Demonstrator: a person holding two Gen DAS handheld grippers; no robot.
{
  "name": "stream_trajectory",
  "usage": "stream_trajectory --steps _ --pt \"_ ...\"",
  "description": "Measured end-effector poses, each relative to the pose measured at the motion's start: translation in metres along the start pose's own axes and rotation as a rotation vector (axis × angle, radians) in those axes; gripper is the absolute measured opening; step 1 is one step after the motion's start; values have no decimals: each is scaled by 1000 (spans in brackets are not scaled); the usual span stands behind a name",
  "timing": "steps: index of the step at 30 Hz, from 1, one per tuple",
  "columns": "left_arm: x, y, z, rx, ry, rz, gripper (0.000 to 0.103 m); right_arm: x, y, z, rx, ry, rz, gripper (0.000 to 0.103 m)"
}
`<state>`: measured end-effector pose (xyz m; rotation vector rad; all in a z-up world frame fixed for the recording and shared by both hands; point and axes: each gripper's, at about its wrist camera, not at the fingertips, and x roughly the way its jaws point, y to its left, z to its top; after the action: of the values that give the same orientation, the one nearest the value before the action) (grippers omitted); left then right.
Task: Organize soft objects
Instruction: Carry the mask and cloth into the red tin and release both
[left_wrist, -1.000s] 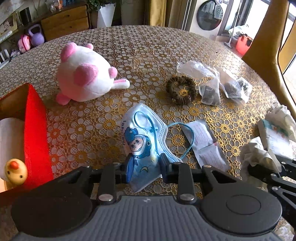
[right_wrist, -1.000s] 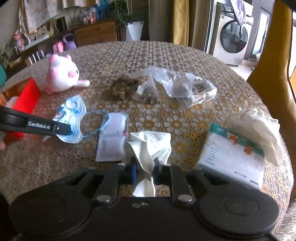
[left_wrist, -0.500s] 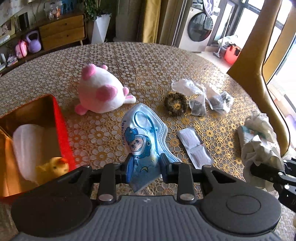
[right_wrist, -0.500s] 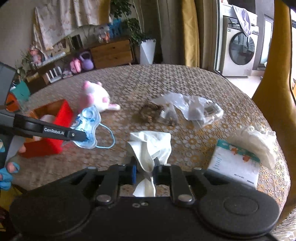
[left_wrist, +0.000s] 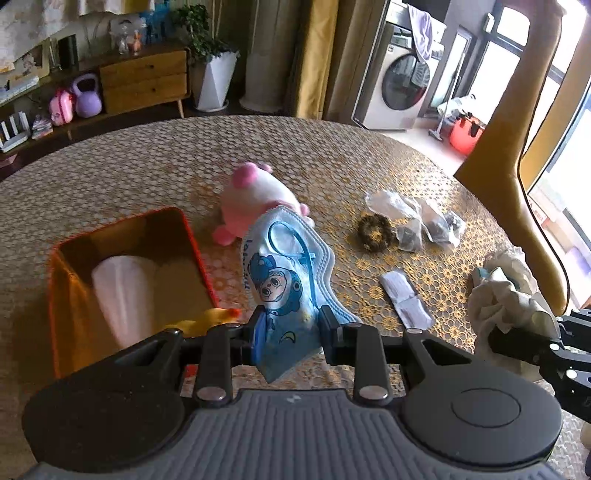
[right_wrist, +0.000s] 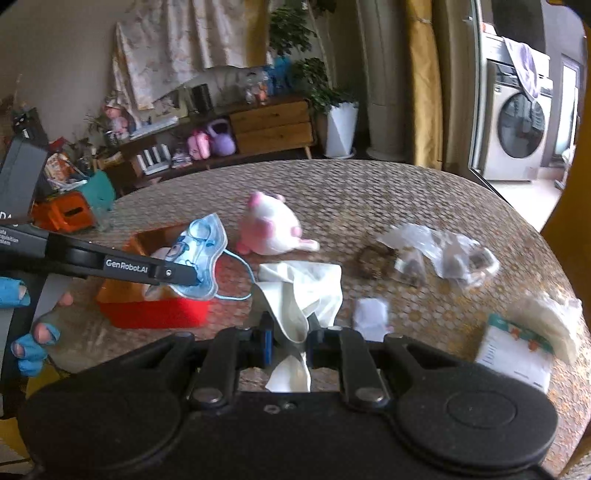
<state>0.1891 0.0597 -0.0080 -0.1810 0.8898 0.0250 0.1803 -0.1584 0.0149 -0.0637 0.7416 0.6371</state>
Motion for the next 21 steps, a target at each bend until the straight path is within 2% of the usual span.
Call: stream_trajectory --steps 9,21 --pt "-21 47 -1 -37 -23 28 29 16 52 20 -61 -20 56 16" --pt "-23 114 4 -99 -33 97 29 61 111 46 -143 7 132 16"
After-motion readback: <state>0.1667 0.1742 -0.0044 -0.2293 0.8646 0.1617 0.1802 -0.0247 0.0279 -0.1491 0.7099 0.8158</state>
